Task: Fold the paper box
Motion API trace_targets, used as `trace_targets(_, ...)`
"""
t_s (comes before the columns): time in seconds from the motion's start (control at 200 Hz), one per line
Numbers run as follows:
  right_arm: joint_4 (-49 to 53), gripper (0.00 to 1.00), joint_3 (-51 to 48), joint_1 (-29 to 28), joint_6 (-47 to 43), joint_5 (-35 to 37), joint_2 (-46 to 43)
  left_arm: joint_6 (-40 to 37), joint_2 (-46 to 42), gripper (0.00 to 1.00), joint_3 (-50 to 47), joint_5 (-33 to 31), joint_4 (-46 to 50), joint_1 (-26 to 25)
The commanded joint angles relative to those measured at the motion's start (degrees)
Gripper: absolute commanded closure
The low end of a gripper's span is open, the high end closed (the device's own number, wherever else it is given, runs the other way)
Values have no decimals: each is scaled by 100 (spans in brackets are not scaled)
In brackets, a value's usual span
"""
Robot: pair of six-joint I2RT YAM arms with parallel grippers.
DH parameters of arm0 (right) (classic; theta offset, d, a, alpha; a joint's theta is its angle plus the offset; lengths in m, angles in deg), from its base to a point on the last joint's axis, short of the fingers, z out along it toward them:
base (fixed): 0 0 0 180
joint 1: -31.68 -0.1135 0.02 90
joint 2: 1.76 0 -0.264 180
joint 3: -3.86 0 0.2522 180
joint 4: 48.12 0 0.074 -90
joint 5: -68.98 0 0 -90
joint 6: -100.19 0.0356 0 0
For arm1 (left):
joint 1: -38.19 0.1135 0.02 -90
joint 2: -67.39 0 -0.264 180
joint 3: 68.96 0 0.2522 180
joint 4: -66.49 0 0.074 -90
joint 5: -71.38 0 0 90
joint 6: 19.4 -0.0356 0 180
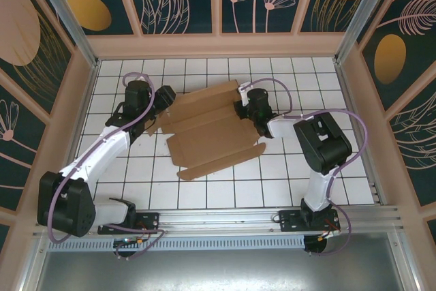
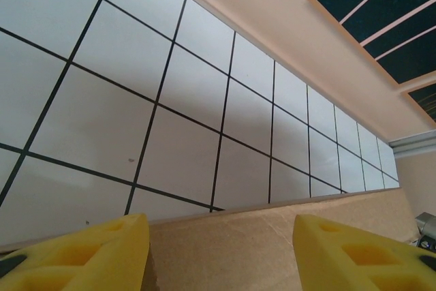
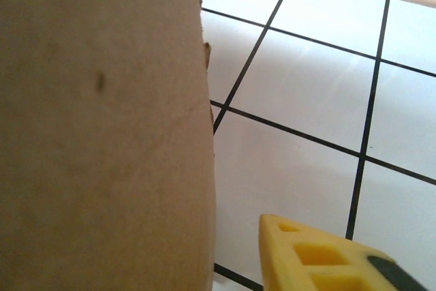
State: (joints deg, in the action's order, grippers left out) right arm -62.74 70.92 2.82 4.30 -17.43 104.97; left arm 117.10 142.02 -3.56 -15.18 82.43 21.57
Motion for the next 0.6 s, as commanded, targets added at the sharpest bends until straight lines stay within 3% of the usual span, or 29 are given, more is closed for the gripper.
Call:
trace_targets(0.0, -278, 64, 67, -6, -193, 15, 86, -121, 67, 43, 121, 218, 26, 63)
trace_targets(0.355, -1594, 61, -438, 109, -464, -535, 16, -176, 54, 45, 198, 354, 68, 160)
trace_targets(0.595, -1544, 61, -226, 109, -478, -525, 255, -200, 48, 45, 214, 397, 64, 194)
